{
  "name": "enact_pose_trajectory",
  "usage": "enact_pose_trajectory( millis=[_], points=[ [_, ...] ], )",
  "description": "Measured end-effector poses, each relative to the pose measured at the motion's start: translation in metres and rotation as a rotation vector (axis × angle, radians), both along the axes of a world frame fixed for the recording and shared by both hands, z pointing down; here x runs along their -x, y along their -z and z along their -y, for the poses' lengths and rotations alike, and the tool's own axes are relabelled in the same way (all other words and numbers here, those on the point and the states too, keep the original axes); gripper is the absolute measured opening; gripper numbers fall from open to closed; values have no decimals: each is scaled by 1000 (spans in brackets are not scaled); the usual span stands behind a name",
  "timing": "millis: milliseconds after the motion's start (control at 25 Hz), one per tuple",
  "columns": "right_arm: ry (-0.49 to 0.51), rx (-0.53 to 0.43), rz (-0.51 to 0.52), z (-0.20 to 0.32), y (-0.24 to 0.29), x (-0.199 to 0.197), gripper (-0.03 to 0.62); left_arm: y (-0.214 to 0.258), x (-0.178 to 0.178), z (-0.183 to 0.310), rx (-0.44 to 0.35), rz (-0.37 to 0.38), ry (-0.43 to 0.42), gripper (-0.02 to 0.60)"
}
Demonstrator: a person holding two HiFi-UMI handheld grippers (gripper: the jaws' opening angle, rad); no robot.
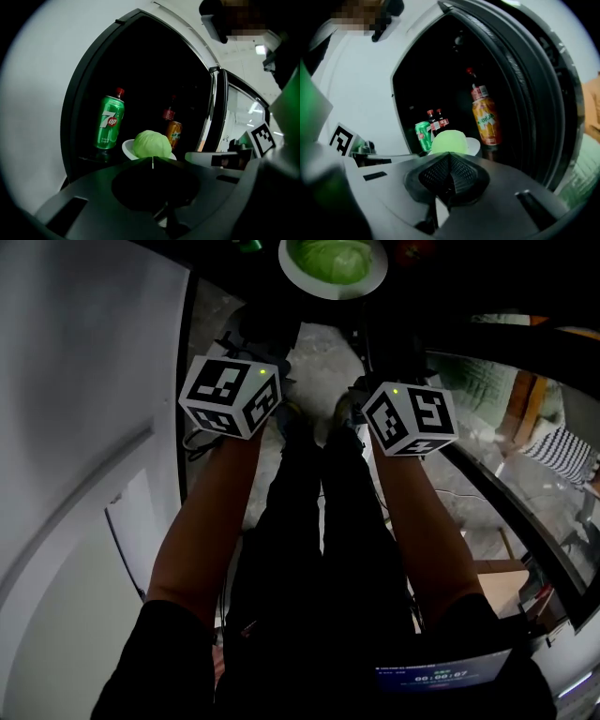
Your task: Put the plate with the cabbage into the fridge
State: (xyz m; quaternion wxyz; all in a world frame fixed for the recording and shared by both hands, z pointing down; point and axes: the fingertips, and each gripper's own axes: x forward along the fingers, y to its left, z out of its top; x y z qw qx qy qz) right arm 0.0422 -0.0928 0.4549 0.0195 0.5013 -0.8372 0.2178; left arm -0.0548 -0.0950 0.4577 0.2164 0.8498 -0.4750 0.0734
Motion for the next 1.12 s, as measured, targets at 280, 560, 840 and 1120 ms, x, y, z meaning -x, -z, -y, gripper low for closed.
enact_pose_trajectory(
  millis=[280,560,840,1120],
  points=[
    [46,-18,-71,-3,-7,14,8,-15,-2,-4,-9,82,-21,5],
    [54,-8,-56,4,-9,20,8,-23,-4,3,9,76,-29,5],
    [51,0,-60,11,-11,20,8,-22,-5,8,14,70,-34,3],
    [54,-18,-68,17,-12,22,6,-22,-3,13,16,60,-29,5]
  ],
)
